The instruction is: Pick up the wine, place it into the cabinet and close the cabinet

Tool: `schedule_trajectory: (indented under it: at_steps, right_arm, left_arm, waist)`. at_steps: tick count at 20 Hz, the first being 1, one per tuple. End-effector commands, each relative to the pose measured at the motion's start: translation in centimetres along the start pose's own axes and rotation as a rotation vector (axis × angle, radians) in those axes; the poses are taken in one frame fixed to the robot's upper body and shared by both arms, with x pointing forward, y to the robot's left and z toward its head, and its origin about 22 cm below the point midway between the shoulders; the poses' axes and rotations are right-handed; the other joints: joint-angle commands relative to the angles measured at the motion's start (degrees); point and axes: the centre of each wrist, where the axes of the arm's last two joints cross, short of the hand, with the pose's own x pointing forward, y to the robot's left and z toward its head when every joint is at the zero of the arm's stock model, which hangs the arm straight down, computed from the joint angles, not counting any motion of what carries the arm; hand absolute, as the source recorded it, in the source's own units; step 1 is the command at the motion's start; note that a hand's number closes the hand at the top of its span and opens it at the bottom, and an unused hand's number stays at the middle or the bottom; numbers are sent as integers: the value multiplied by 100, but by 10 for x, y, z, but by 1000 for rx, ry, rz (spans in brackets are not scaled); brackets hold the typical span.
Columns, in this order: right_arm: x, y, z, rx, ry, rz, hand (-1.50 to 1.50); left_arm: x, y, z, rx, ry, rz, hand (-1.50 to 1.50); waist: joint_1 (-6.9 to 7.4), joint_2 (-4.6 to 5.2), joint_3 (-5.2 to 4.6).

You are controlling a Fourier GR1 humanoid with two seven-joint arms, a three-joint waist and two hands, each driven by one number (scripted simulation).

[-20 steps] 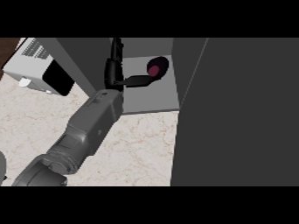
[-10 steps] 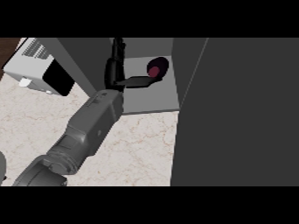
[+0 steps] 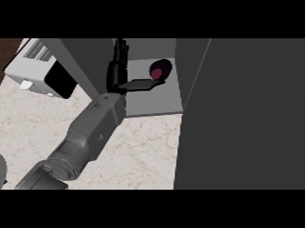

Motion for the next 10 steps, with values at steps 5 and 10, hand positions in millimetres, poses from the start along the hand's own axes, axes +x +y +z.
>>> schedule_trajectory:
  at_steps: [5,10]
  right_arm:
    - [6,-4,14,-1,-15,11,-150]
    - [7,-9,13,-46,-10,26,-150]
  left_arm:
    - [-28,19,44,31,40,29,-150]
    - [-18,-10,68,-5,76,45,-150]
  waist:
    - [156,-80,9]
    - [281,-103,9]
